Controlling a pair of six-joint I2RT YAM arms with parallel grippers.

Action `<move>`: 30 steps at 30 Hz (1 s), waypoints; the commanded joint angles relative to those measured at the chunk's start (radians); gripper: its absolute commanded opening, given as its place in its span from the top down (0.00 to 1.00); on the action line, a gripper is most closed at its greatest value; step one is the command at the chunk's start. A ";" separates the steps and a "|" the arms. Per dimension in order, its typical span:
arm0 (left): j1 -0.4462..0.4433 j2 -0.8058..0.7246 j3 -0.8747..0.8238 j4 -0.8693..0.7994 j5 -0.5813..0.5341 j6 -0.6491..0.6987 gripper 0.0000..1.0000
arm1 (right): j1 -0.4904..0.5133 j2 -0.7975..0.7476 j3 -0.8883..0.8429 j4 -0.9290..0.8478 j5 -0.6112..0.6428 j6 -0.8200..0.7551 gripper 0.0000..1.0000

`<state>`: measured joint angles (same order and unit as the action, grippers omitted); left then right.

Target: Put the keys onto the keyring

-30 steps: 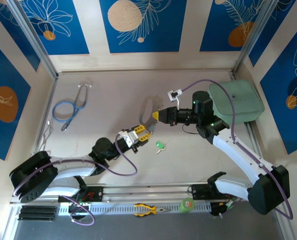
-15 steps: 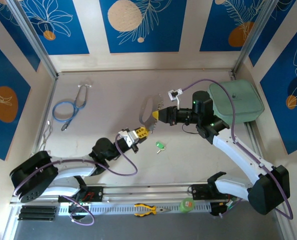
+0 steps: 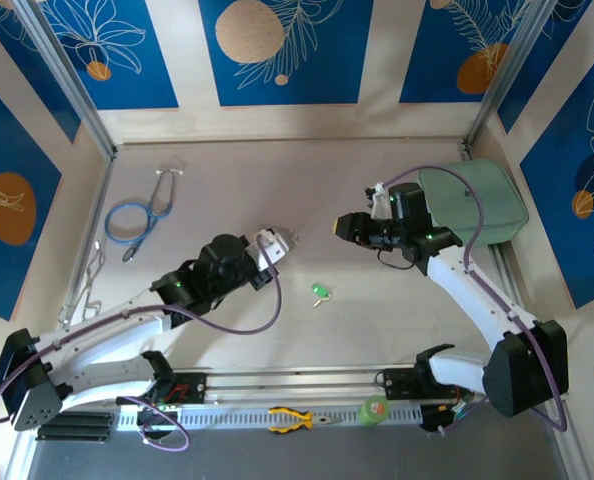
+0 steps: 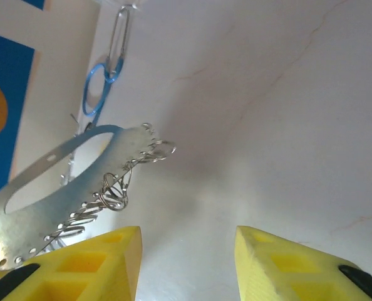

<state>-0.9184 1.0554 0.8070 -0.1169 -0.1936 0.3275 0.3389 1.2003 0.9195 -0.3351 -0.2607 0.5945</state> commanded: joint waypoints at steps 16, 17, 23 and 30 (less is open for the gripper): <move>0.003 -0.016 0.173 -0.428 0.182 0.352 1.00 | 0.341 -0.174 -0.171 0.302 -0.188 -0.888 0.66; 0.001 -0.020 0.167 -0.412 0.194 0.352 1.00 | 0.347 -0.174 -0.176 0.309 -0.209 -0.904 0.67; -0.009 -0.029 0.166 -0.407 0.155 0.448 1.00 | 0.385 -0.156 -0.196 0.336 -0.178 -0.998 0.73; -0.008 -0.069 0.112 -0.279 0.219 0.411 1.00 | 0.406 -0.144 -0.243 0.487 -0.180 -1.000 0.78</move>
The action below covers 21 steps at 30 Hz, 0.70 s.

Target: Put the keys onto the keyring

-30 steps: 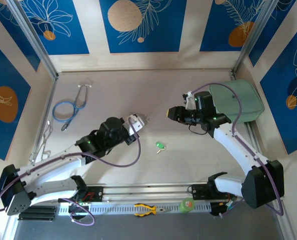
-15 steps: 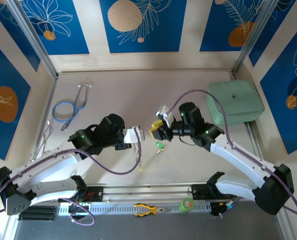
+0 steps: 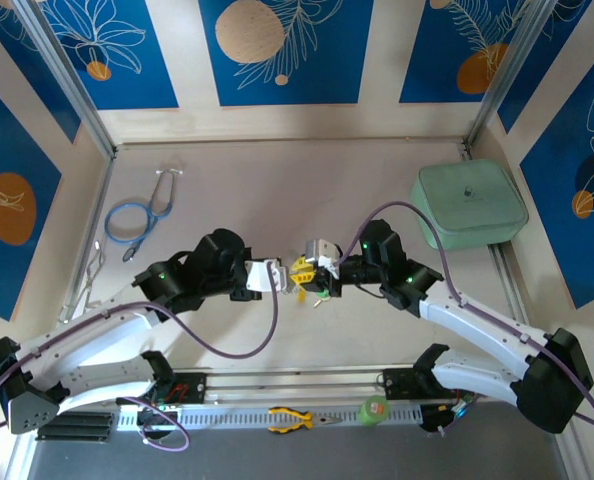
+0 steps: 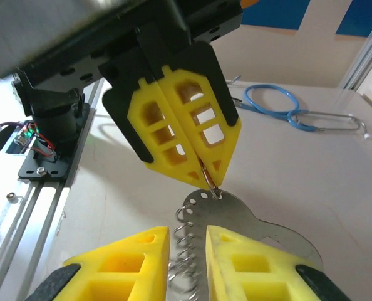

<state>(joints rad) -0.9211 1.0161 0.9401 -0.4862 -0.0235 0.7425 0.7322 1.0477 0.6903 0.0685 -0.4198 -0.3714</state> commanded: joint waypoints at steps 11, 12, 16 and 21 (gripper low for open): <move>-0.005 -0.039 -0.094 0.248 0.157 -0.113 1.00 | 0.033 0.010 -0.025 0.092 0.037 -0.056 0.77; -0.005 -0.043 -0.099 0.257 0.164 -0.116 1.00 | 0.033 0.009 -0.026 0.088 0.040 -0.060 0.77; -0.005 -0.057 -0.121 0.284 0.186 -0.131 1.00 | 0.035 0.009 -0.027 0.071 0.036 -0.070 0.78; -0.005 -0.074 -0.138 0.293 0.201 -0.133 1.00 | 0.035 -0.020 -0.037 0.045 0.070 -0.100 0.77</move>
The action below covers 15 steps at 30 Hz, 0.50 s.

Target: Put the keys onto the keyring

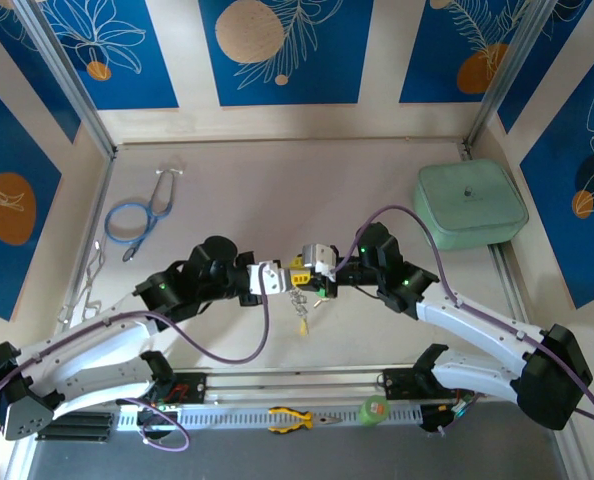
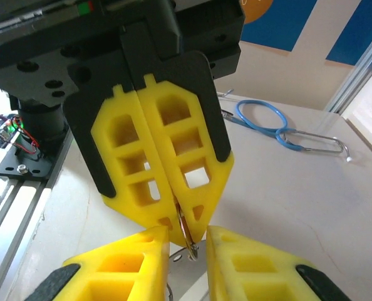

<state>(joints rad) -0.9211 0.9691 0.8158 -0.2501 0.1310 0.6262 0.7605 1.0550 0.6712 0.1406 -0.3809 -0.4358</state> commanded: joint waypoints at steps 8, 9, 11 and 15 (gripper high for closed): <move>-0.005 -0.053 -0.075 0.138 0.094 -0.003 1.00 | 0.000 -0.097 -0.045 -0.087 0.003 -0.092 0.76; -0.005 -0.056 -0.083 0.149 0.104 0.000 1.00 | 0.002 -0.098 -0.047 -0.084 -0.003 -0.093 0.76; -0.005 -0.062 -0.094 0.164 0.121 0.003 1.00 | 0.005 -0.097 -0.050 -0.075 0.003 -0.102 0.77; -0.005 -0.070 -0.113 0.192 0.139 -0.006 1.00 | 0.012 -0.094 -0.045 -0.082 -0.001 -0.126 0.78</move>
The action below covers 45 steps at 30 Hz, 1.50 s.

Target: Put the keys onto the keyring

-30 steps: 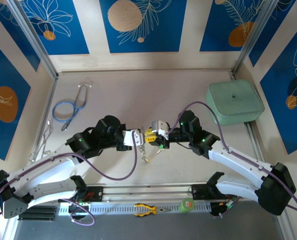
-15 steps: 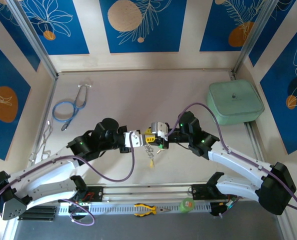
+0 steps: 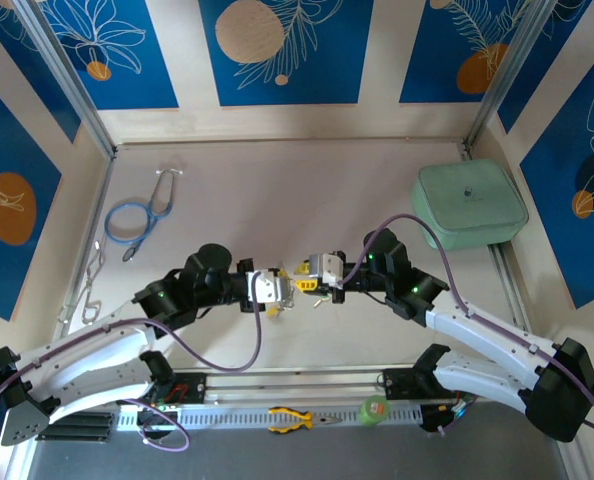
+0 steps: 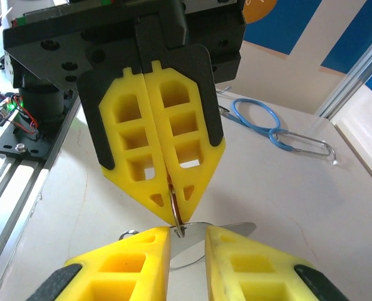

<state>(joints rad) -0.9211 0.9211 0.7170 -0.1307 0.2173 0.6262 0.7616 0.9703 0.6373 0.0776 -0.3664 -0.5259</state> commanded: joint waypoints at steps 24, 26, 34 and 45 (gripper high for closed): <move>-0.005 -0.001 -0.037 0.151 0.065 -0.084 0.97 | 0.036 0.011 0.006 0.008 -0.003 -0.066 1.00; -0.005 -0.004 -0.043 0.148 0.025 -0.094 0.78 | 0.034 0.002 0.009 -0.007 -0.005 -0.072 1.00; -0.005 -0.005 -0.063 0.055 -0.058 -0.069 0.68 | 0.031 0.015 0.057 -0.117 0.031 -0.076 1.00; -0.005 0.005 -0.062 0.075 -0.040 -0.062 0.73 | 0.051 0.047 0.104 -0.164 0.073 -0.088 1.00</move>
<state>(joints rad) -0.9234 0.9234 0.6621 -0.0669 0.1711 0.5579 0.8017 1.0157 0.7048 -0.0807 -0.2939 -0.6056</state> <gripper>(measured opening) 0.276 0.050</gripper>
